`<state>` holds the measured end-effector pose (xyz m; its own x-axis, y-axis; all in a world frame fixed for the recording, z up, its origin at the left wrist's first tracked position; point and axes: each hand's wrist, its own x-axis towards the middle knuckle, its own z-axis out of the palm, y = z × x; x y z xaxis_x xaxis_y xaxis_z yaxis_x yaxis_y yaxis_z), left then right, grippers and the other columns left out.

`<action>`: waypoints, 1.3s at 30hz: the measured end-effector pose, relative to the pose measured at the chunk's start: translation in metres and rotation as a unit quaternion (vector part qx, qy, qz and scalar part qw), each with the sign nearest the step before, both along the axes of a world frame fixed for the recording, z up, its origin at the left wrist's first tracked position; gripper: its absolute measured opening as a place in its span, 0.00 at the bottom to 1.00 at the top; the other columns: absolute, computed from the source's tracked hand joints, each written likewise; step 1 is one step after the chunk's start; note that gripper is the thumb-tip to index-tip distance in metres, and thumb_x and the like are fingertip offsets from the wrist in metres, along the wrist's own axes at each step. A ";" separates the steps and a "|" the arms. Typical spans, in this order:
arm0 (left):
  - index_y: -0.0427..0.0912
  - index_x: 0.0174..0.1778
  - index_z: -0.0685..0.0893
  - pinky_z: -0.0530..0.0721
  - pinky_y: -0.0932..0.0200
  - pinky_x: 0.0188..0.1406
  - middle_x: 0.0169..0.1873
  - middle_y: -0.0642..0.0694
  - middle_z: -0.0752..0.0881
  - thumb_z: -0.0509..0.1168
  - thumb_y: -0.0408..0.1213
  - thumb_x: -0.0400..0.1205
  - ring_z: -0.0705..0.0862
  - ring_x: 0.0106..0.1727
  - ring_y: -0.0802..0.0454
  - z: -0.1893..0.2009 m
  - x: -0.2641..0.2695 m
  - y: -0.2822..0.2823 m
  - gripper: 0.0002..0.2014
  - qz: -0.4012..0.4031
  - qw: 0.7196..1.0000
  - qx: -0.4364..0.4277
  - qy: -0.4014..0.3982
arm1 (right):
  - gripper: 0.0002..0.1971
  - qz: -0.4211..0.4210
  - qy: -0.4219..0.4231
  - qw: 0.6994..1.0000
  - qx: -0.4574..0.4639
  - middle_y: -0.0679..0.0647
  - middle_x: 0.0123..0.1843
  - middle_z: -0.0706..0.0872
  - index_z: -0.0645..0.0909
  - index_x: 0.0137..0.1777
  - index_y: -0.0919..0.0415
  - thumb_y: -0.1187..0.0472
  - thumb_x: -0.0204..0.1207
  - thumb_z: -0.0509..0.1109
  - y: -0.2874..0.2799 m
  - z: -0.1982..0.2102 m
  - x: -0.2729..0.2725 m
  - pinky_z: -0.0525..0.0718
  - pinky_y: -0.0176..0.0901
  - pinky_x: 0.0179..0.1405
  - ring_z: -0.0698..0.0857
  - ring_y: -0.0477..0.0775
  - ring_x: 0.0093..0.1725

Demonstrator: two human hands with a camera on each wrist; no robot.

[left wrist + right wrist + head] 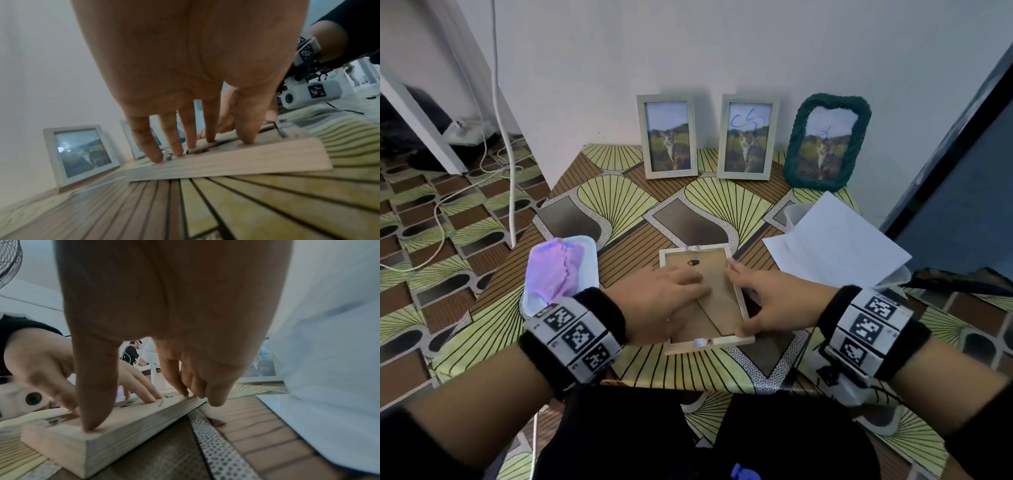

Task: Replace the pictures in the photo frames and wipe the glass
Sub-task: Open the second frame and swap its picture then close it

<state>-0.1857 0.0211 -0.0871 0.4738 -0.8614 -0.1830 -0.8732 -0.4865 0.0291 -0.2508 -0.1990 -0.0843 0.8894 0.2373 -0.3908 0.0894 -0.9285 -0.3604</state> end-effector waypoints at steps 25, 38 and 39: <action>0.43 0.70 0.70 0.83 0.45 0.58 0.66 0.44 0.79 0.52 0.43 0.89 0.83 0.60 0.43 -0.002 0.019 -0.031 0.16 0.058 0.998 -0.020 0.006 | 0.65 -0.014 -0.042 0.998 0.053 0.38 0.88 0.45 0.49 0.87 0.55 0.39 0.57 0.85 -0.015 -0.013 0.003 0.59 0.37 0.81 0.57 0.43 0.84; 0.52 0.74 0.75 0.80 0.48 0.55 0.58 0.47 0.88 0.51 0.41 0.89 0.85 0.56 0.44 0.012 0.019 -0.015 0.18 0.098 0.984 -0.146 0.036 | 0.65 -0.020 -0.058 0.996 0.058 0.42 0.88 0.49 0.52 0.87 0.53 0.41 0.54 0.87 -0.014 -0.010 0.001 0.49 0.36 0.82 0.47 0.40 0.86; 0.51 0.74 0.76 0.80 0.49 0.56 0.59 0.48 0.88 0.52 0.39 0.89 0.85 0.57 0.45 0.016 0.019 -0.009 0.18 0.097 0.981 -0.163 0.039 | 0.65 -0.021 -0.058 0.997 0.054 0.42 0.88 0.49 0.52 0.87 0.53 0.40 0.55 0.87 -0.014 -0.010 0.002 0.48 0.36 0.82 0.46 0.39 0.86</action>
<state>-0.1671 0.0121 -0.0715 0.6305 -0.7749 0.0442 -0.7536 -0.5976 0.2739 -0.2492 -0.2128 -0.0945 0.9372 0.2345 -0.2582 0.0988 -0.8885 -0.4482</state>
